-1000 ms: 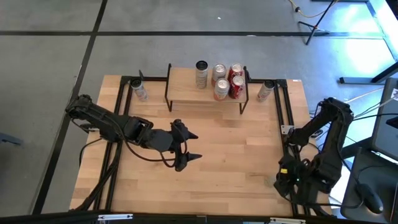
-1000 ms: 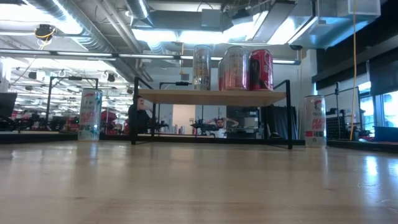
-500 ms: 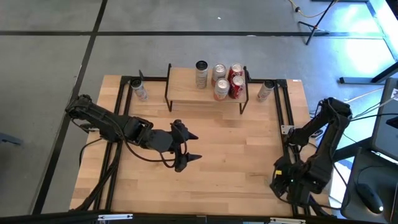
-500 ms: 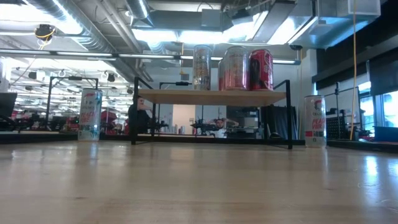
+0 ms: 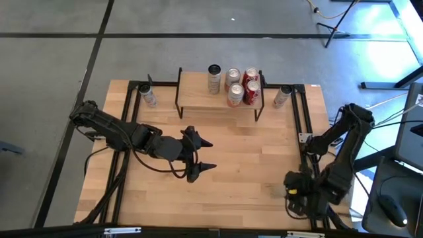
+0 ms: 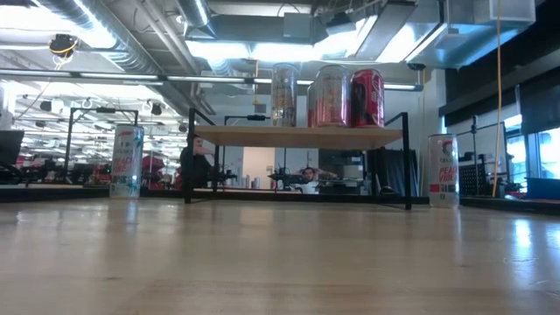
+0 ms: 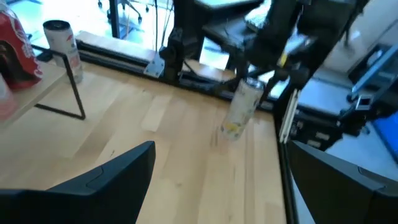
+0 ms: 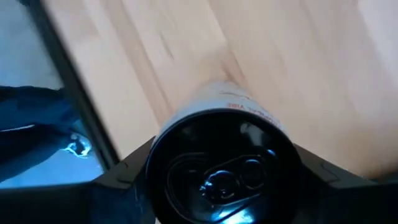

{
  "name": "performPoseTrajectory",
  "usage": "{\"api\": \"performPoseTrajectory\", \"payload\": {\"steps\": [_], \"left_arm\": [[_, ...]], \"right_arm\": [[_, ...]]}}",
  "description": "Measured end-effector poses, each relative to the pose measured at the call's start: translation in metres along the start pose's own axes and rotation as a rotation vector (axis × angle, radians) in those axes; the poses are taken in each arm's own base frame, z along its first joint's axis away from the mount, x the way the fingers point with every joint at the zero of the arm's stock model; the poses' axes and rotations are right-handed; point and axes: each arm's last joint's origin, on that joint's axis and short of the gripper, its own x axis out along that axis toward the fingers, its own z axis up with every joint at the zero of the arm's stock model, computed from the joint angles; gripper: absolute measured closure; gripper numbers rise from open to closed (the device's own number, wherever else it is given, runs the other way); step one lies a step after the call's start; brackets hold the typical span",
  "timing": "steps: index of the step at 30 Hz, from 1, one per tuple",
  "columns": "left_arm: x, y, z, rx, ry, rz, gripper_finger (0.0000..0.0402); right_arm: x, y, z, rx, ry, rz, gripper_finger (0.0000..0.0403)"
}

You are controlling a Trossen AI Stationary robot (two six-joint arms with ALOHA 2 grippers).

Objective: Place canned beverage on shelf
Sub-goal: Put the white yellow soda can on the shelf aligned with the other white yellow soda can

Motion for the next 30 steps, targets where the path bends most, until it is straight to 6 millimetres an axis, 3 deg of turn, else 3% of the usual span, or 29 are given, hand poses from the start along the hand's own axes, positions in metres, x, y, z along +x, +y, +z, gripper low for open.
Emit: {"api": "performPoseTrajectory", "payload": {"steps": [7, 15, 22, 30], "left_arm": [[-0.002, 0.004, -0.011, 0.114, 0.09, 0.075, 0.0049], [-0.003, 0.022, -0.029, 0.18, 0.31, 0.133, 0.0049], [0.006, 0.044, -0.068, 0.194, 0.443, 0.064, 0.0049], [0.003, 0.074, -0.118, 0.128, 0.393, -0.019, 0.0049]], "right_arm": [[-0.01, -0.002, 0.067, -0.218, -0.092, 0.014, 0.0177], [0.001, -0.037, 0.153, -0.263, -0.104, 0.034, 0.0177], [0.032, -0.06, 0.208, -0.253, -0.064, 0.066, 0.0177], [0.042, -0.057, 0.264, -0.27, -0.003, 0.055, 0.0177]]}}
